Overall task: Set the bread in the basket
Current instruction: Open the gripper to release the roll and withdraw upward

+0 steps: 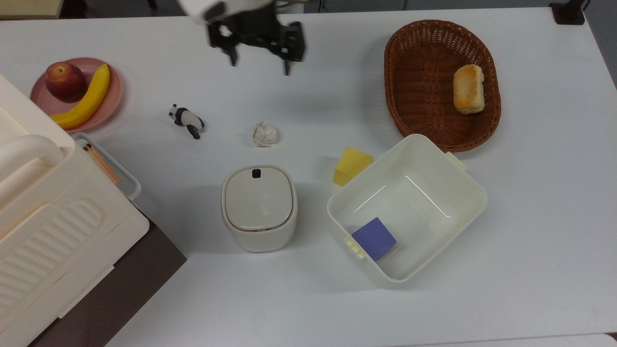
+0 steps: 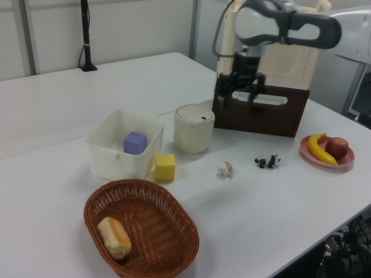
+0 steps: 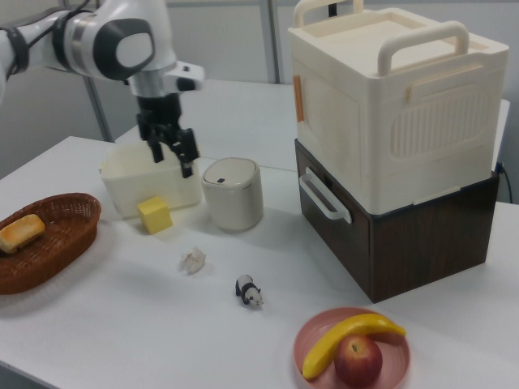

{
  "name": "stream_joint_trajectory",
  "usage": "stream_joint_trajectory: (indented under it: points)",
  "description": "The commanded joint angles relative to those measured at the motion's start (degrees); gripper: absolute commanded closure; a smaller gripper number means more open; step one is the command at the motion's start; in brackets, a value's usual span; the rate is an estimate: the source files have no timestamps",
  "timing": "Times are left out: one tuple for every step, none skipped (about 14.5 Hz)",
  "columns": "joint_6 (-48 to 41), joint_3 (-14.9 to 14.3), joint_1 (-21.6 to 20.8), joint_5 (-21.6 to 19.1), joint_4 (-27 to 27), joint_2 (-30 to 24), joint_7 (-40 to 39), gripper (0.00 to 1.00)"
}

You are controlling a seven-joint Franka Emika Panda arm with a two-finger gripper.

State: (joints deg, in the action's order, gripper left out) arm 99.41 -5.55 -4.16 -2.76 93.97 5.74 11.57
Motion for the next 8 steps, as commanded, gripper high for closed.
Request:
stream_joint_trajectory:
  points:
    - [-2.4, 0.6, 1.4, 3.7, -0.4, -1.0, -3.0, 0.00]
    - [-2.5, 0.6, 1.5, 3.8, -0.8, -1.2, -3.0, 0.00]
    - [-2.6, 0.6, 1.5, 3.9, -0.8, -1.1, -3.3, 0.00]
    - [-2.6, 0.6, 1.5, 3.9, -0.9, -0.6, -3.3, 0.00]
    - [-2.6, 0.7, 1.5, 3.9, -0.9, -0.6, -3.4, 0.00]
    - [-2.6, 0.7, 1.5, 3.8, -0.9, -0.5, -3.3, 0.00]
    - [-2.6, 0.7, 1.4, 3.8, -0.9, -0.6, -2.9, 0.00]
    - [-2.7, 0.7, 1.4, 3.8, -0.8, -0.8, -3.0, 0.00]
